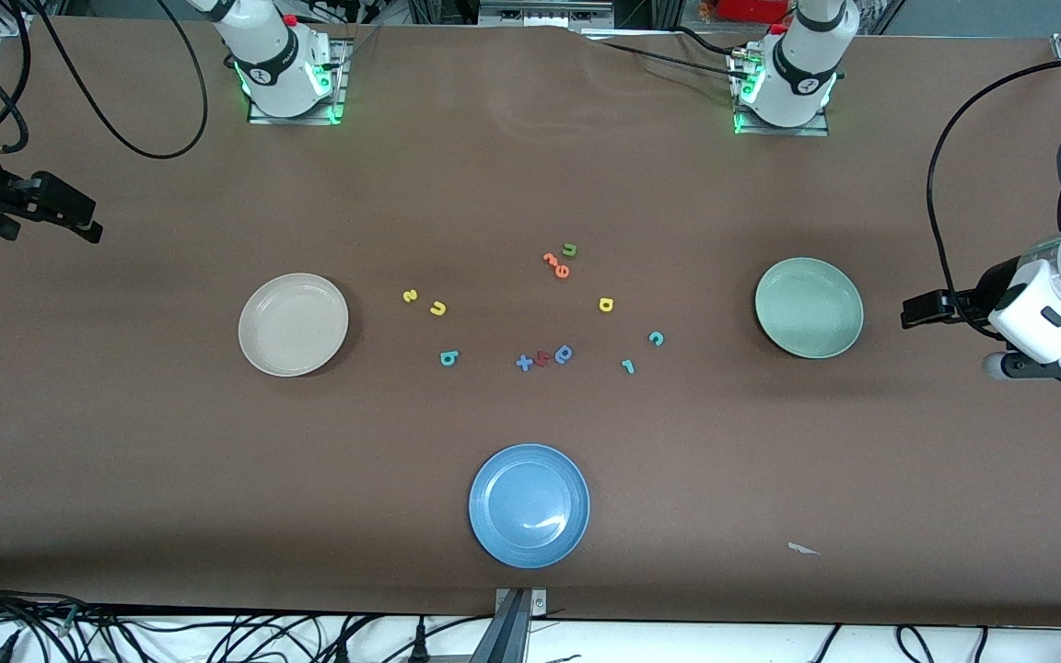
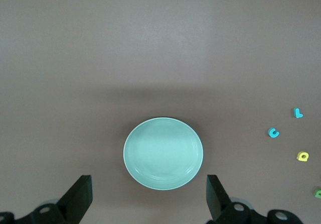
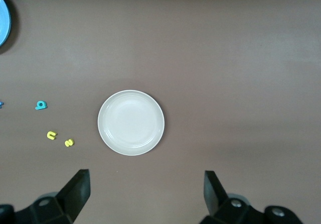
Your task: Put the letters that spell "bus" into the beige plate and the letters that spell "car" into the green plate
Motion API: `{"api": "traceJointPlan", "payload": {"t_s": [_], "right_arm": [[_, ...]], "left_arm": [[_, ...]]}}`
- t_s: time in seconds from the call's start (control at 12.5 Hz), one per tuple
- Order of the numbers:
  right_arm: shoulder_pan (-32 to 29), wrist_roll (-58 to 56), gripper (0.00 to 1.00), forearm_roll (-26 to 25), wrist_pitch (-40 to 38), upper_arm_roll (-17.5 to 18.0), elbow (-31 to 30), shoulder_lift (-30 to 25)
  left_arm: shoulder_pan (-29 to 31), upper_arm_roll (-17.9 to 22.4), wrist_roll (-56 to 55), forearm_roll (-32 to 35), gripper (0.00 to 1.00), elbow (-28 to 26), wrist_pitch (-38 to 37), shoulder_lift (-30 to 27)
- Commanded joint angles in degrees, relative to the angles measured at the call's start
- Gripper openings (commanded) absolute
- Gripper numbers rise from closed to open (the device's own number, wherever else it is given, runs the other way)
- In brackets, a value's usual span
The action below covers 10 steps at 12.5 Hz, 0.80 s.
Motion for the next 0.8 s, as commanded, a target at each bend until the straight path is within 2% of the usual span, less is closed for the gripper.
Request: {"api": "traceJointPlan", "payload": {"t_s": [0.0,0.72], "right_arm": [[-0.1,0.2,1.00,-0.7,0.4,0.0,0.4,0.0],[-0.1,0.4,1.00,-0.1,-0.1,0.2,0.1,0.2]], "left_arm": [[-0.3,0.5,1.6,-1.6,1.00,-1.7,0.2,-1.6],[-0.4,0.5,1.6,-1.6,1.00,-1.6,0.3,-1.4]]}}
